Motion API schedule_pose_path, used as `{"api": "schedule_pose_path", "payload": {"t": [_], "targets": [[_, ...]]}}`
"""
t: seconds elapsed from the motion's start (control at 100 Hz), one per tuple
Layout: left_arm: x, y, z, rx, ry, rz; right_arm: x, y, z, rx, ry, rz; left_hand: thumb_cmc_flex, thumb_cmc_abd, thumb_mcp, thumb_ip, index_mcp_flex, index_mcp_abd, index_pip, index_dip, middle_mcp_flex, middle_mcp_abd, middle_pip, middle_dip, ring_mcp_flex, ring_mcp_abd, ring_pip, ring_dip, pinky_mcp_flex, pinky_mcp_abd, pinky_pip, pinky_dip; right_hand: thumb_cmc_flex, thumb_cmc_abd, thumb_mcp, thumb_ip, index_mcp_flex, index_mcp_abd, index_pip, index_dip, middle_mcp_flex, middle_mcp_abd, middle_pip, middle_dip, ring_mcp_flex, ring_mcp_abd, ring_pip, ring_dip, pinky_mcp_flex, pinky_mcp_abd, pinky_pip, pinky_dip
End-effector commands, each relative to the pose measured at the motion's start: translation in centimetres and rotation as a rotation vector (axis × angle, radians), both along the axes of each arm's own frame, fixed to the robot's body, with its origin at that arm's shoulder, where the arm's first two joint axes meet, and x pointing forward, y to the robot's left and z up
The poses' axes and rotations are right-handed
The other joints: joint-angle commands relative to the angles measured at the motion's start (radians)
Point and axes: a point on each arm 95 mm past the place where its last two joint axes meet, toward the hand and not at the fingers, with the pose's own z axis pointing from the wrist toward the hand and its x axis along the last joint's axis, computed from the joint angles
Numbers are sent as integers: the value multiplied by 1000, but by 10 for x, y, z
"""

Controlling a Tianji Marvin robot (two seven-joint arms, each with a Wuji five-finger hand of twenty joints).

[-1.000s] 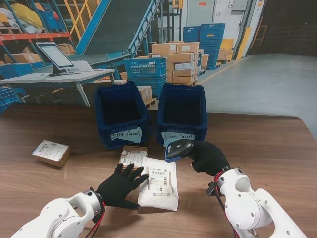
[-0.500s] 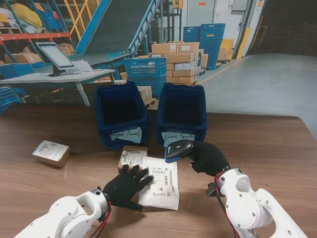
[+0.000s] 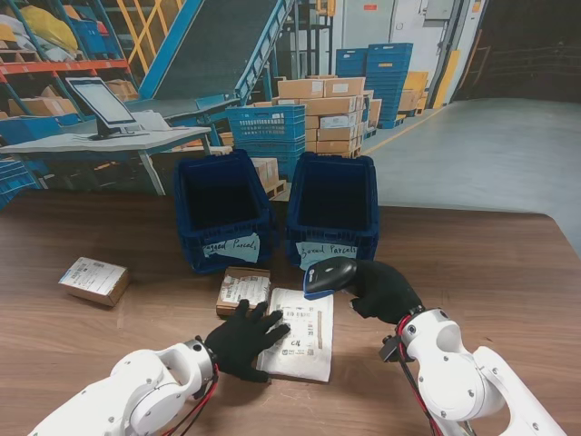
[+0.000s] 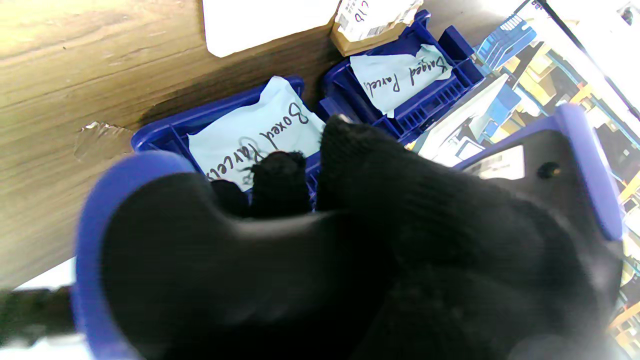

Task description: Scan and sort packages by packaging type

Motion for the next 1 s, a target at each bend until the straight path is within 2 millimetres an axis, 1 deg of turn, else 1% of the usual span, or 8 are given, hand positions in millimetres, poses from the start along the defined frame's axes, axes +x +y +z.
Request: {"api": "schedule_pose_path", "payload": {"t": [0.0,0.3,0.52,0.71,0.86,0.89,0.94,0.99], "targets": [[1,-3,-3,3,23,-11,-3,2,0,7,8,12,-37,-27,34,-12,25,21,11,19,31,15,12,16,31,17,21,18,1,18,8,-13,84,57,92,10,64,-70,51,31,8,-9,-8,7,18,14,2,14,8,-6,24,24],[8,-14,-13,-16,50,-34,-4,-1,-1,16,12,11,-35,-79,163,-4,141,17,51,49,188,8,68,78,156,36,68,59,42,25,47,-10,83,56,94,11,68,-67,47,29,10,-9,-8,7,19,14,2,13,9,-7,25,24],[9,-16,-21,-39,48,-31,-4,-3,-1,25,18,5,24,-129,319,17,267,-12,125,91,288,-15,275,148,346,46,150,134,120,33,158,7,84,56,95,11,68,-67,47,29,10,-8,-8,7,20,14,4,13,8,-7,25,24],[7,-16,-29,-77,30,-10,-5,-4,-2,25,21,8,115,-132,358,31,355,-40,253,149,411,-26,400,201,498,51,256,234,179,40,340,49,83,55,94,12,68,-67,47,29,11,-7,-8,6,20,12,3,12,10,-8,26,24],[6,-18,-32,-115,26,5,-5,-5,-2,24,23,9,194,-114,348,25,389,-64,429,202,508,-35,482,260,596,40,351,331,209,45,503,63,83,55,95,12,68,-67,47,29,11,-7,-8,6,21,12,4,12,10,-8,26,24],[6,-19,-32,-124,21,8,-5,-4,-2,24,24,9,220,-135,344,5,392,-74,478,222,529,-39,504,277,614,38,375,354,214,49,534,63,83,56,94,12,68,-67,47,29,11,-6,-8,6,20,14,4,12,10,-8,26,23],[6,-19,-31,-138,12,13,-5,-4,-2,24,25,10,270,-170,326,-22,401,-92,561,232,588,-44,493,410,644,35,410,395,224,52,580,55,83,55,95,12,68,-67,46,29,11,-7,-8,6,21,15,4,13,11,-8,26,24],[6,-19,-31,-159,-4,20,-5,-4,-3,24,26,11,320,-190,301,-29,403,-112,648,232,654,-55,452,504,668,31,449,434,234,63,620,60,83,55,95,12,68,-67,46,29,11,-8,-8,6,21,13,4,12,12,-7,27,24]]}}
